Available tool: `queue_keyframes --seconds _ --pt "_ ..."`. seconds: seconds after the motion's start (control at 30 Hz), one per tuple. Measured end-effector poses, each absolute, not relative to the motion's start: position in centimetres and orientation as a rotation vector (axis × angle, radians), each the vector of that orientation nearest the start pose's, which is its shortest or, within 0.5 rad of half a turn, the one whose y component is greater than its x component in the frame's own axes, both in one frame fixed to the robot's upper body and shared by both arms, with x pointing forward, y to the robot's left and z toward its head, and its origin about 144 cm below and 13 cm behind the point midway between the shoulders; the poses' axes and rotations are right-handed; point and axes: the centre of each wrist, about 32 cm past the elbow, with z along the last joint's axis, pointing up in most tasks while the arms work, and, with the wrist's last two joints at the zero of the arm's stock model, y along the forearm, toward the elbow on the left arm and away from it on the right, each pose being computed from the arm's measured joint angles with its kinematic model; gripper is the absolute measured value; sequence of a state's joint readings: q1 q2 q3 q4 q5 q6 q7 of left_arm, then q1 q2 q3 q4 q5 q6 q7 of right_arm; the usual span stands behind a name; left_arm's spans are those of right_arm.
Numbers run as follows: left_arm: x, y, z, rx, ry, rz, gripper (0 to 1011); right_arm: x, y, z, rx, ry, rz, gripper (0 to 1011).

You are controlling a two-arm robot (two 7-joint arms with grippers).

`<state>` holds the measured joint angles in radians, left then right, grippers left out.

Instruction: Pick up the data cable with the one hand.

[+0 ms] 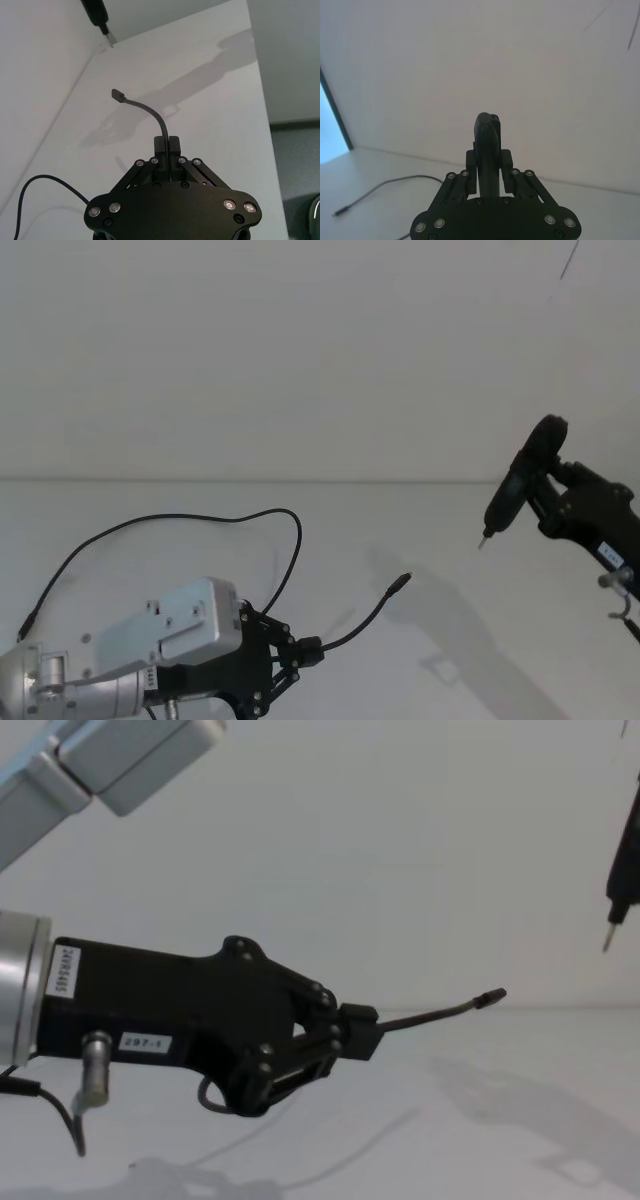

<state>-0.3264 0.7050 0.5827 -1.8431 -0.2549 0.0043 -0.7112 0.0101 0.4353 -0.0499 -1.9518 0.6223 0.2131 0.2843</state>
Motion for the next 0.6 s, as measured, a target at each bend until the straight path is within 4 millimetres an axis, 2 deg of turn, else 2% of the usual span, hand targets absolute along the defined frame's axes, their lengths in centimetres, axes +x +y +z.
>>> queue_keyframes --seconds 0.6 --pt "47.2 23.9 126.7 0.287 -0.446 0.248 40 45.0 -28.3 128.4 0.224 0.108 -0.915 283"
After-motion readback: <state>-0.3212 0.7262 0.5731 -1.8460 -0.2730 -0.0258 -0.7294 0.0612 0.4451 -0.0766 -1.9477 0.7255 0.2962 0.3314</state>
